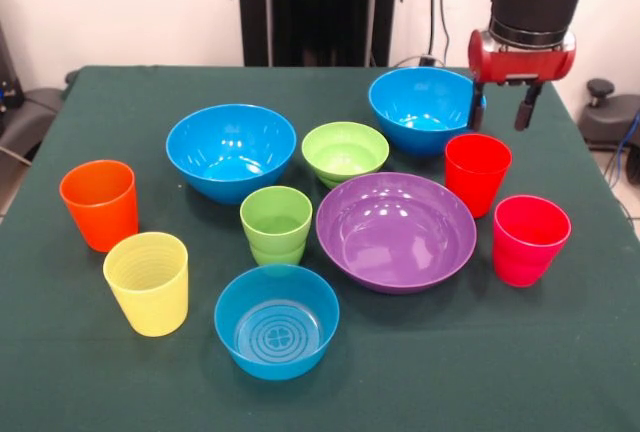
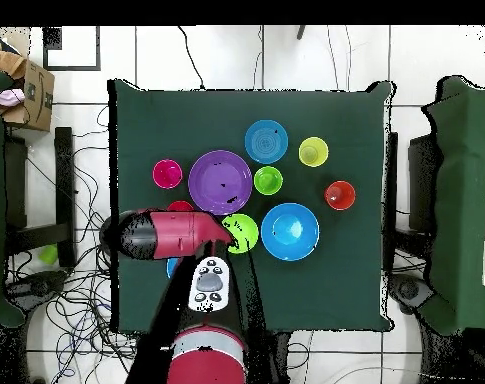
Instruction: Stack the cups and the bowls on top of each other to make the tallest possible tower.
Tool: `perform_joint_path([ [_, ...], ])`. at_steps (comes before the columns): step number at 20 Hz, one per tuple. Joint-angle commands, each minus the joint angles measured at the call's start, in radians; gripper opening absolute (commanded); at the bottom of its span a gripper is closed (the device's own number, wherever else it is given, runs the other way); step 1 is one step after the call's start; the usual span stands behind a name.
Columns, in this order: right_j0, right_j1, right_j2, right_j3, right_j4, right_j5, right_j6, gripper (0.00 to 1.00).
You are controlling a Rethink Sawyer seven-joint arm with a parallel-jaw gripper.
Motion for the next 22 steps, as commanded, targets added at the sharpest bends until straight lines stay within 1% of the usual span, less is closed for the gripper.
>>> perform_joint_path([
  [1,0.025,0.043,0.021,-0.021,0.022,-0.032,0.194,1.00],
  [10,0.023,0.049,0.022,-0.030,0.016,-0.036,0.203,1.00],
  [15,0.023,0.014,0.020,-0.026,0.024,0.023,0.200,1.00],
  [18,0.050,-0.041,0.006,-0.007,0.048,0.094,0.233,1.00],
  [22,0.083,-0.089,-0.018,0.004,0.067,0.168,0.269,1.00],
])
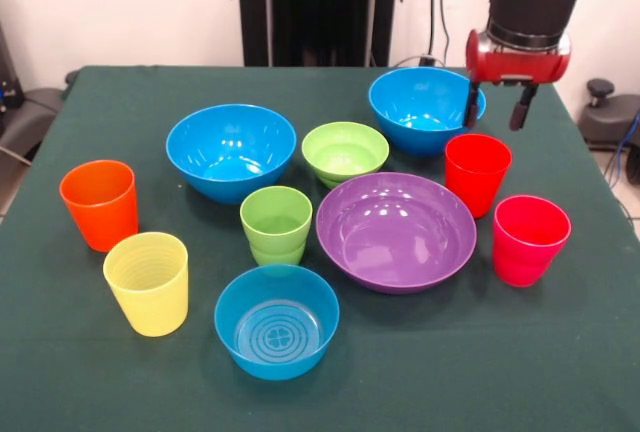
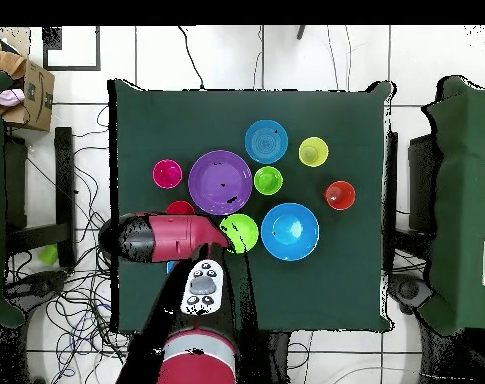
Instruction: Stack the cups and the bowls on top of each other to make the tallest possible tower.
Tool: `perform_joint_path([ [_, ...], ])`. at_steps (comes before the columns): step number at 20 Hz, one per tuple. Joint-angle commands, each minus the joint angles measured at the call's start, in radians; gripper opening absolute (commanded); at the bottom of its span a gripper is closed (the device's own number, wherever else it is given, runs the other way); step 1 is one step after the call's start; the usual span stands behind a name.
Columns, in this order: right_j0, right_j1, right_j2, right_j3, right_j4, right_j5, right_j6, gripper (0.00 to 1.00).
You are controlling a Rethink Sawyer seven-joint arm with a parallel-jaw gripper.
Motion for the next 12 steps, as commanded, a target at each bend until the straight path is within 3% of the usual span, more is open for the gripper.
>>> perform_joint_path([
  [1,0.055,-0.096,0.015,0.003,0.054,0.168,0.213,1.00],
  [6,0.052,-0.098,0.014,-0.005,0.053,0.175,0.211,1.00],
  [12,0.036,-0.001,0.032,-0.076,0.046,0.097,0.209,1.00],
])
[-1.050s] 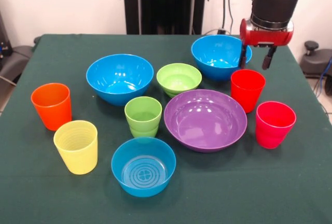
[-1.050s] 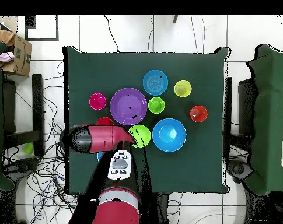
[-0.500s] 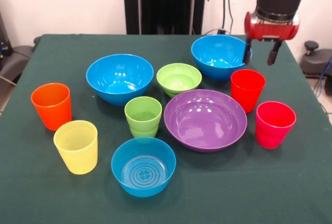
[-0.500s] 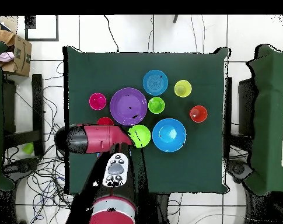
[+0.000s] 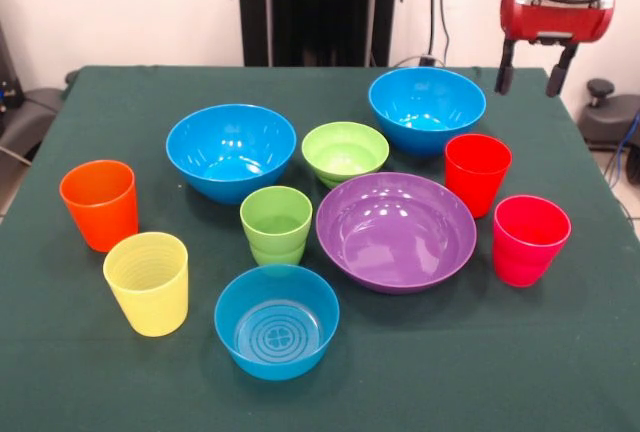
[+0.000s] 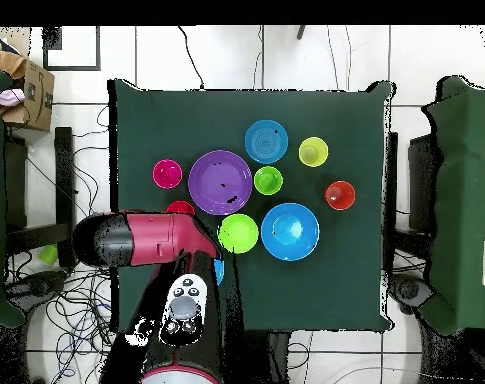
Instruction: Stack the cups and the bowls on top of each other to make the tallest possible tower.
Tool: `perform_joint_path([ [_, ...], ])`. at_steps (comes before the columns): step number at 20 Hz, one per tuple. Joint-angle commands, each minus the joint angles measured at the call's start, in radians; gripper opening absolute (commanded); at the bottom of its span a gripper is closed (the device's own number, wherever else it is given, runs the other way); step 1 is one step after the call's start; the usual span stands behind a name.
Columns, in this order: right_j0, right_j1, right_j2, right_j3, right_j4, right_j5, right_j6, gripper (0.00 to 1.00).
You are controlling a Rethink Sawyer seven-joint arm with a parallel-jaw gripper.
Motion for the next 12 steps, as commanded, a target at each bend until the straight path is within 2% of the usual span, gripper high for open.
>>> perform_joint_path([
  [1,-0.005,0.095,0.046,-0.077,0.016,0.020,0.154,1.00],
  [3,-0.003,0.112,0.040,-0.095,0.013,0.012,0.157,1.00],
  [6,-0.033,0.159,0.065,-0.115,0.002,-0.049,0.124,1.00],
  [12,-0.037,0.180,0.065,-0.126,0.000,-0.080,0.129,1.00],
])
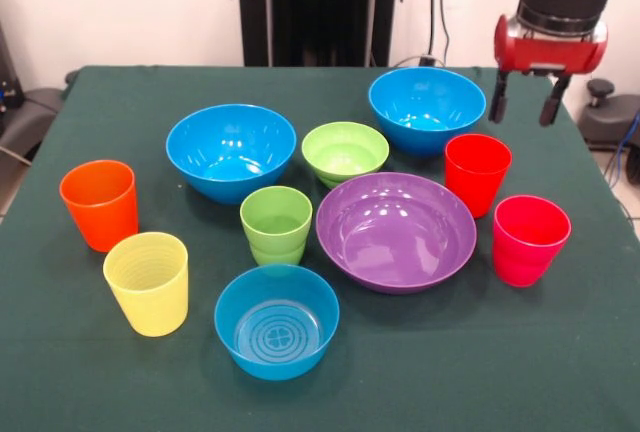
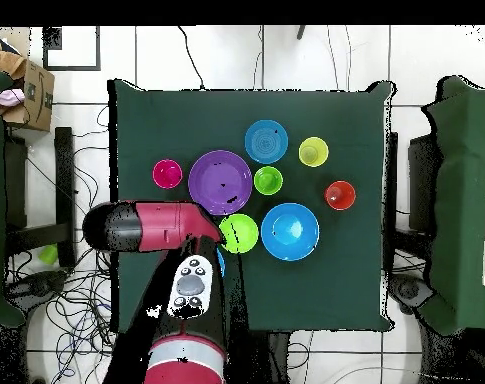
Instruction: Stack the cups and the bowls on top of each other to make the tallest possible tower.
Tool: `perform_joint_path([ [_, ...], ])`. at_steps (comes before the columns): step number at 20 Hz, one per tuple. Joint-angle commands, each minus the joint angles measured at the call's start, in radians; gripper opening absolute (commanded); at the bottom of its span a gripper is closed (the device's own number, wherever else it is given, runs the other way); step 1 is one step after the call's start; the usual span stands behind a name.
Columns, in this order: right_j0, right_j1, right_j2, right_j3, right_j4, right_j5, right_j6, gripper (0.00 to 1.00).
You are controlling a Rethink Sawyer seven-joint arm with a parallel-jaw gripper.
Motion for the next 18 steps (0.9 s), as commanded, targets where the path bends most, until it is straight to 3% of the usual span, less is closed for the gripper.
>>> perform_joint_path([
  [1,-0.020,0.100,0.063,-0.064,-0.001,-0.065,0.129,1.00],
  [18,-0.035,0.113,0.079,-0.041,-0.010,-0.125,0.116,1.00],
])
